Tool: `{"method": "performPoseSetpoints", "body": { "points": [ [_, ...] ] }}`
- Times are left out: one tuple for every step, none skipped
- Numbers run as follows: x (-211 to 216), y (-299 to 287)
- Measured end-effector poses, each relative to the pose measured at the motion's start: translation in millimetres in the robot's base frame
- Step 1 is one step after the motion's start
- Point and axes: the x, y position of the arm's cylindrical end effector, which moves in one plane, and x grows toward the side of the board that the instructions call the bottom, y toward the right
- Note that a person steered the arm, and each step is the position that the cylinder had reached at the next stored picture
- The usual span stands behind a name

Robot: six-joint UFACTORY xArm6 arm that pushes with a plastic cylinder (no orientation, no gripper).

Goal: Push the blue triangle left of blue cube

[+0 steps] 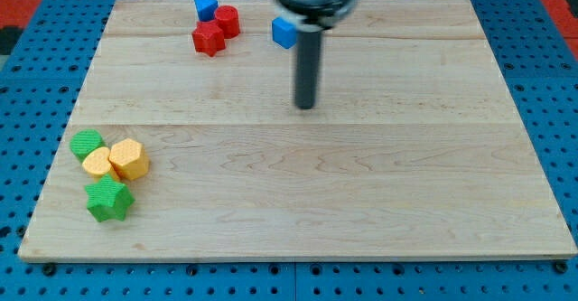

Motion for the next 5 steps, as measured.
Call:
{"method": "performPoseSetpoints", "body": {
  "points": [
    [-40,-134],
    [-118,-214],
    [-193,-177],
    [-216,-108],
    [-214,-73]
  ]
}}
